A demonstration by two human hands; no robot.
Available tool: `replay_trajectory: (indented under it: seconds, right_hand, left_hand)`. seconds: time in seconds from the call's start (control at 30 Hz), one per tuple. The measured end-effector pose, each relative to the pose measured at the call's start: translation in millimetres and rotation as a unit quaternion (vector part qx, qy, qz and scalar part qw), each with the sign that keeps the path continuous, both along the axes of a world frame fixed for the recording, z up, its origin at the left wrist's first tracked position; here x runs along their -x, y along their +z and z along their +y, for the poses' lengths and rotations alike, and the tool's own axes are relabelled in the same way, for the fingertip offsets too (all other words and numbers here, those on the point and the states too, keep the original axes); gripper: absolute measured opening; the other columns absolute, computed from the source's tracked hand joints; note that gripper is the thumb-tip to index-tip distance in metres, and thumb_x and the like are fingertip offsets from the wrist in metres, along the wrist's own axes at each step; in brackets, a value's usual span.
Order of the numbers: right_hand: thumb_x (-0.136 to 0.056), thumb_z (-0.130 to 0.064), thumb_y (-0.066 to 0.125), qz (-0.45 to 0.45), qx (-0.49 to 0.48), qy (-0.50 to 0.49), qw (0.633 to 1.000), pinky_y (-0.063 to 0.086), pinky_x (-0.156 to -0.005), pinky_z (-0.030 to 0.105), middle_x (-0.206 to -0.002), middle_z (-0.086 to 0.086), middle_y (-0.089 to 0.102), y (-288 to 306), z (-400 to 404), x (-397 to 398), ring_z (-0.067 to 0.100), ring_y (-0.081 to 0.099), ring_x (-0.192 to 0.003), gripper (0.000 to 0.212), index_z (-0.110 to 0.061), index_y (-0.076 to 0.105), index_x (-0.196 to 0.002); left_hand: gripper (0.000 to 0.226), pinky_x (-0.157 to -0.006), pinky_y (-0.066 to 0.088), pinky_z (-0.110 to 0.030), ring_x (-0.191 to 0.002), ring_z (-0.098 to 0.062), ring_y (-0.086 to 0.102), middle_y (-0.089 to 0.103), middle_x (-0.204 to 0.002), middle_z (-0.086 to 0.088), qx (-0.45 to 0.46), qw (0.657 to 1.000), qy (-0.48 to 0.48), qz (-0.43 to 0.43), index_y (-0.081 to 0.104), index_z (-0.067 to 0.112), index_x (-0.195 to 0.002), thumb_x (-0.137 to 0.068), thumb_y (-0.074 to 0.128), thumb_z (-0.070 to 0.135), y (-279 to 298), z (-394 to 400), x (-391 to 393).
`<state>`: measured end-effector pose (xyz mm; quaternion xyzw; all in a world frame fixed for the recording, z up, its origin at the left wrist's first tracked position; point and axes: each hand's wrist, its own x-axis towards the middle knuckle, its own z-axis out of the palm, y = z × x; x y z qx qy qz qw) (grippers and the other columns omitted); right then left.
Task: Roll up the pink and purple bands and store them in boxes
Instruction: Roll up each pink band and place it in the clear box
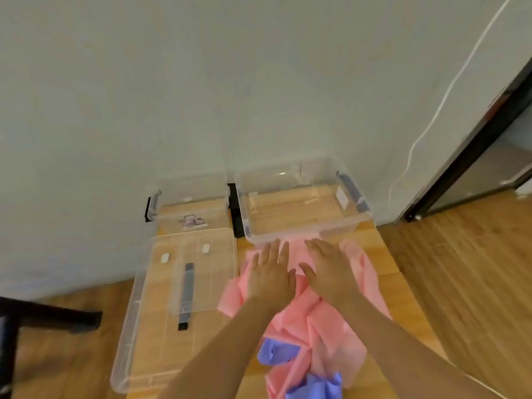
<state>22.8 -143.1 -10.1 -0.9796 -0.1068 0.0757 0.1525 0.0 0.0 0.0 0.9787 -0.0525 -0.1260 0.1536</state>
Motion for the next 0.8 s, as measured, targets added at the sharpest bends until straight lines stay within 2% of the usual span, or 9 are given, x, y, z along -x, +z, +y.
replay_trajectory:
  seconds: [0.07, 0.1, 0.17, 0.2, 0.23, 0.33, 0.5, 0.63, 0.8]
  right_hand:
    - [-0.094, -0.036, 0.039, -0.004, 0.010, -0.013, 1.000, 0.017, -0.112, 0.038, -0.150, 0.004, 0.030, -24, 1, 8, 0.019, 0.024, -0.139, 0.053, -0.017, 0.031, -0.143]
    - [-0.094, -0.033, 0.040, -0.014, 0.019, -0.021, 0.999, 0.020, -0.112, 0.039, -0.148, 0.005, 0.033, -40, 1, 13, 0.020, 0.028, -0.138, 0.051, -0.016, 0.035, -0.141]
    - [-0.083, -0.031, 0.040, -0.052, 0.030, -0.027, 0.998, 0.037, -0.102, 0.042, -0.134, 0.007, 0.052, -68, 4, 25, 0.022, 0.050, -0.123, 0.049, -0.014, 0.054, -0.127]
    - [-0.078, -0.033, 0.039, -0.062, 0.025, -0.023, 0.997, 0.040, -0.098, 0.041, -0.126, 0.007, 0.059, -80, 5, 29, 0.022, 0.057, -0.116, 0.050, -0.014, 0.059, -0.120]
    - [-0.076, -0.034, 0.038, -0.074, 0.020, -0.021, 0.997, 0.036, -0.097, 0.040, -0.123, 0.007, 0.061, -91, 4, 32, 0.022, 0.057, -0.114, 0.051, -0.014, 0.060, -0.117]
    - [-0.079, -0.037, 0.039, -0.109, 0.019, -0.012, 0.994, 0.026, -0.097, 0.036, -0.127, 0.007, 0.059, -122, -4, 36, 0.018, 0.045, -0.120, 0.051, -0.014, 0.058, -0.120]
    - [-0.080, -0.036, 0.038, -0.189, 0.022, 0.011, 0.982, 0.028, -0.097, 0.037, -0.131, 0.007, 0.055, -159, -12, 40, 0.019, 0.044, -0.123, 0.052, -0.013, 0.057, -0.123]
    - [-0.079, -0.033, 0.038, -0.258, 0.005, 0.005, 0.966, 0.028, -0.097, 0.038, -0.130, 0.008, 0.056, -178, -8, 41, 0.021, 0.052, -0.119, 0.051, -0.013, 0.059, -0.121]
    - [-0.080, -0.037, 0.033, -0.236, -0.021, 0.036, 0.971, 0.039, -0.099, 0.042, -0.131, 0.011, 0.055, -174, -16, 47, 0.025, 0.053, -0.120, 0.057, -0.010, 0.057, -0.124]
  left_hand:
    - [0.067, -0.115, 0.003, -0.040, -0.144, -0.024, 0.001, 0.000, -0.157, -0.006, -0.023, 1.000, -0.007, 0.007, 0.004, 0.016, -0.149, -0.089, 0.009, 0.047, -22, -3, 5]
    - [0.064, -0.114, 0.010, -0.042, -0.143, -0.026, 0.008, 0.006, -0.156, -0.009, -0.034, 0.999, -0.013, 0.006, 0.011, 0.014, -0.148, -0.092, 0.017, 0.044, -36, -4, 9]
    - [0.058, -0.101, 0.038, -0.046, -0.129, -0.031, 0.043, 0.041, -0.143, -0.013, -0.044, 0.998, -0.023, -0.039, 0.045, 0.009, -0.136, -0.086, 0.032, 0.037, -63, -7, 15]
    - [0.057, -0.089, 0.048, -0.045, -0.116, -0.029, 0.056, 0.055, -0.131, -0.011, -0.052, 0.997, -0.028, -0.041, 0.059, 0.011, -0.124, -0.080, 0.035, 0.038, -76, -9, 17]
    - [0.055, -0.082, 0.052, -0.044, -0.108, -0.027, 0.061, 0.061, -0.123, -0.010, -0.059, 0.997, -0.033, -0.029, 0.065, 0.014, -0.116, -0.076, 0.035, 0.039, -87, -9, 18]
    - [0.052, -0.082, 0.051, -0.045, -0.108, -0.026, 0.061, 0.062, -0.122, -0.009, -0.064, 0.996, -0.037, -0.055, 0.066, 0.015, -0.114, -0.077, 0.036, 0.039, -116, -11, 22]
    - [0.051, -0.088, 0.047, -0.051, -0.119, -0.029, 0.053, 0.054, -0.133, -0.011, -0.053, 0.988, -0.035, -0.139, 0.054, 0.014, -0.125, -0.082, 0.036, 0.036, -164, -17, 35]
    - [0.053, -0.087, 0.048, -0.051, -0.118, -0.030, 0.055, 0.055, -0.131, -0.012, -0.035, 0.980, -0.018, -0.194, 0.060, 0.011, -0.121, -0.079, 0.036, 0.034, -182, -22, 35]
    - [0.057, -0.087, 0.047, -0.051, -0.117, -0.035, 0.054, 0.054, -0.131, -0.017, -0.038, 0.974, 0.005, -0.223, 0.058, 0.010, -0.123, -0.079, 0.034, 0.037, -180, -20, 44]
